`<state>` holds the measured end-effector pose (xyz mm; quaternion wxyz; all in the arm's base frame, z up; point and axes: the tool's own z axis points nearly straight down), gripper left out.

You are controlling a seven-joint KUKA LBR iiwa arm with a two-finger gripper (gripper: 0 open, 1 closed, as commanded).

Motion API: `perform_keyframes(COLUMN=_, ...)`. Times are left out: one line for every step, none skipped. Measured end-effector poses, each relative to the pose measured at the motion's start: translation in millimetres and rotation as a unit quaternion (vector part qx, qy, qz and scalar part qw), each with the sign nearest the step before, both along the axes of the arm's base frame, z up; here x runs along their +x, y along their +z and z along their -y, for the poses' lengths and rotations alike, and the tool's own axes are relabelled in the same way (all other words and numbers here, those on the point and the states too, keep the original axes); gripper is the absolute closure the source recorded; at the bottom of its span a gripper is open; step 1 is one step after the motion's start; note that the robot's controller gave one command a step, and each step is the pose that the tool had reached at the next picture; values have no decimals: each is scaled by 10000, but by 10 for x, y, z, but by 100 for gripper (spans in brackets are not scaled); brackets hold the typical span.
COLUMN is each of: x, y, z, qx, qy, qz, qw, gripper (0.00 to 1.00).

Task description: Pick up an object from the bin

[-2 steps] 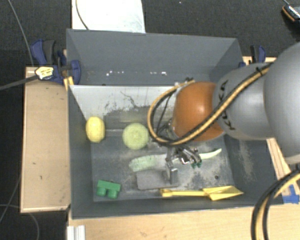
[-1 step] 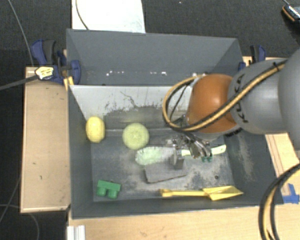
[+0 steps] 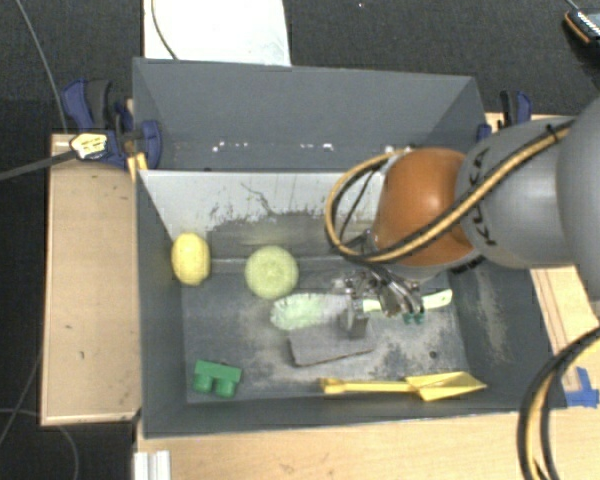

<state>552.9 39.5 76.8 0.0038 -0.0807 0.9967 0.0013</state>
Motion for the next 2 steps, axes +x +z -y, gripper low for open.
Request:
perform_keyframes(x=-36, y=251, z=0, qx=-3, qy=2, qz=-61, qw=10000, gripper=100)
perform_keyframes(x=-11, y=632, z=-1, qx=-1, qy=-1, qz=-20, qw=10000, gripper=100)
